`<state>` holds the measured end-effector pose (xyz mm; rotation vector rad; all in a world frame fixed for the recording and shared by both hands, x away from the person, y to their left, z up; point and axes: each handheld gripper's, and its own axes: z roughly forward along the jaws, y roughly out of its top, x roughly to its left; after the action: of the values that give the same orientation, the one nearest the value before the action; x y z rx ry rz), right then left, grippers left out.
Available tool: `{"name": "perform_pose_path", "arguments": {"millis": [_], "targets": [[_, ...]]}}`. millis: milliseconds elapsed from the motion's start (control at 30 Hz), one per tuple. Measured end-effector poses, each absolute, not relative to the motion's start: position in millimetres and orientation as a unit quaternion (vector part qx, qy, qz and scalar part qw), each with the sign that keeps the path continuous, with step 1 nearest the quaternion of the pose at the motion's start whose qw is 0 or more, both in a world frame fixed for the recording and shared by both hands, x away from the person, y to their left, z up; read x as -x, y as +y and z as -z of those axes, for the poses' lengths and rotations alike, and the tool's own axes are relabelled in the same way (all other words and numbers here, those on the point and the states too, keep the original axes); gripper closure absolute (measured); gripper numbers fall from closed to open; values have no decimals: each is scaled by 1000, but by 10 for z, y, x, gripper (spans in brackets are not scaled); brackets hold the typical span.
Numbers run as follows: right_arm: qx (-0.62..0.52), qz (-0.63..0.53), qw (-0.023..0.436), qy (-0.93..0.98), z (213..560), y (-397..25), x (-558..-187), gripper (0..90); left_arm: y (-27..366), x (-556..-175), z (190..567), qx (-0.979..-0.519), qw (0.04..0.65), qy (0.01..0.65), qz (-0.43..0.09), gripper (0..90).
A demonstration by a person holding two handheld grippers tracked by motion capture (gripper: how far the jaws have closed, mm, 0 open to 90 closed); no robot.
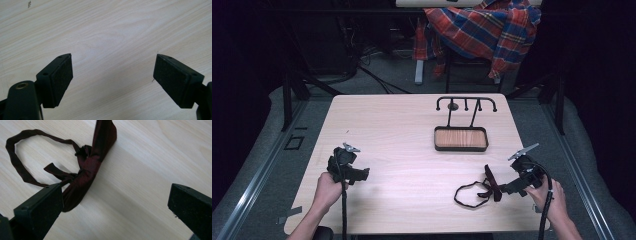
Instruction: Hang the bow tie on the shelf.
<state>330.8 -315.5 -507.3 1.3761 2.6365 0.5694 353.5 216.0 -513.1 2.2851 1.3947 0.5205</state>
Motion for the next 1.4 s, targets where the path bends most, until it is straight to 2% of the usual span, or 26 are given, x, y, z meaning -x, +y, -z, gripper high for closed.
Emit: {"name": "perform_pose_path", "arguments": {"millis": [267,500,600,800,1400], "targets": [[-414,-164,55,894,5098,-2976,-3370,0,2175,-3460,5142,-821,210,503,-169,163],[-404,-141,64,901,5124,-2828,-3336,0,2230,-3380,5081,-816,220,504,-178,161],[-405,-131,56,903,5186,-2805,-3377,0,2217,-3384,5106,-818,223,505,-163,161],[-417,-146,30,897,5225,-2804,-3481,0,2235,-3400,5129,-817,212,511,-165,163],[-420,-142,42,896,5248,-2742,-3497,0,2280,-3360,5106,-815,218,510,-166,162]]}}
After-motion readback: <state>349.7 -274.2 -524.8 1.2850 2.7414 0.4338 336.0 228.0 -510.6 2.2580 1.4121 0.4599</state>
